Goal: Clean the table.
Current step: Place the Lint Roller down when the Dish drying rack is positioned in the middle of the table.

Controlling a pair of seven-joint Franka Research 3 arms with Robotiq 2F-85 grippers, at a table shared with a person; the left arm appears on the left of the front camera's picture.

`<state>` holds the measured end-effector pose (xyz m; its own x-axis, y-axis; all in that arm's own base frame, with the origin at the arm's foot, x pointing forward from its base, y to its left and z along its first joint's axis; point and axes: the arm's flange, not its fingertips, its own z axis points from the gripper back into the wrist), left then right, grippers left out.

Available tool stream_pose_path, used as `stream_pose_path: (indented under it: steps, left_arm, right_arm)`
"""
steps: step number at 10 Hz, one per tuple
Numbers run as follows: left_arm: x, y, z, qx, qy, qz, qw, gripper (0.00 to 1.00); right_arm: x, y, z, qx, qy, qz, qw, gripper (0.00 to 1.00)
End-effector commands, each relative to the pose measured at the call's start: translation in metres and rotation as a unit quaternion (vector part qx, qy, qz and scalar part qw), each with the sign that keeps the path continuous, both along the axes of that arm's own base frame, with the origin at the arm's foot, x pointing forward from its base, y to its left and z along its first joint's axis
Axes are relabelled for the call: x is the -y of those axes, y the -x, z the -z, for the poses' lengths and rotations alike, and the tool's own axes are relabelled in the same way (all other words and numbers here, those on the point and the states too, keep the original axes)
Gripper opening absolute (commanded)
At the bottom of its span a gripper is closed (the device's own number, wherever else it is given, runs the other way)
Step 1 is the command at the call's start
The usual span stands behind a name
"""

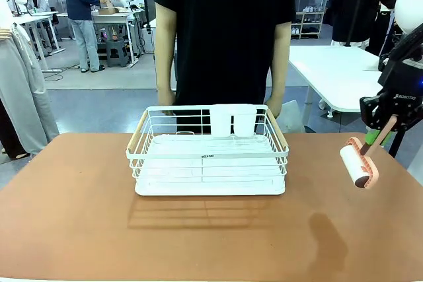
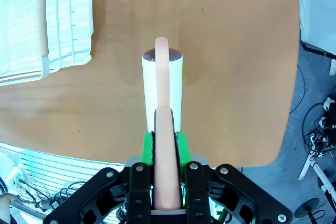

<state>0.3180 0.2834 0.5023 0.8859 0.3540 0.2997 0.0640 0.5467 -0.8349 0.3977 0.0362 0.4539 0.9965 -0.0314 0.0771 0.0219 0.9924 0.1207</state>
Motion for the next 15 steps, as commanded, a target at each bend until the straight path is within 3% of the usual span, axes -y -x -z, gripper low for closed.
stream_pose_path:
  steps: [1,5,6,7,8,9,10,11,12,13,15]
  left_arm:
    - [-0.003,0.001,-0.001,0.016,0.009,0.005,1.0,1.0]
    - [-0.003,0.001,-0.001,0.016,0.009,0.005,1.0,1.0]
    - [-0.003,0.001,-0.001,0.016,0.009,0.005,1.0,1.0]
    - [-0.003,0.001,-0.001,0.016,0.009,0.005,1.0,1.0]
    - [-0.003,0.001,-0.001,0.016,0.009,0.005,1.0,1.0]
    - [-0.003,0.001,-0.001,0.016,0.009,0.005,1.0,1.0]
    - [-0.003,0.001,-0.001,0.016,0.009,0.005,1.0,1.0]
    - [-0.003,0.001,-0.001,0.016,0.009,0.005,1.0,1.0]
    - [-0.003,0.001,-0.001,0.016,0.009,0.005,1.0,1.0]
    - [-0.003,0.001,-0.001,0.016,0.009,0.005,1.0,1.0]
    - [-0.003,0.001,-0.001,0.016,0.009,0.005,1.0,1.0]
  right_arm:
    - [-0.003,0.0,-0.002,-0.002,0.01,0.013,1.0,0.21]
    - [0.0,0.0,0.0,0.0,0.0,0.0,1.0,0.21]
    - [-0.009,-0.017,-0.006,-0.006,0.004,0.102,0.995,0.21]
    - [-0.014,-0.045,-0.014,-0.036,-0.041,0.297,0.953,0.21]
    - [-0.003,-0.081,-0.017,-0.046,-0.15,0.573,0.805,0.21]
    - [0.012,-0.104,-0.008,-0.041,-0.215,0.657,0.722,0.21]
    - [0.009,-0.112,0.005,-0.002,-0.23,0.709,0.666,0.21]
    - [0.006,-0.114,0.012,0.026,-0.257,0.737,0.624,0.21]
    - [0.009,-0.115,0.017,0.041,-0.295,0.741,0.602,0.21]
    - [0.013,-0.115,0.022,0.055,-0.334,0.737,0.585,0.21]
    - [0.011,-0.103,0.049,0.156,-0.347,0.725,0.574,0.21]
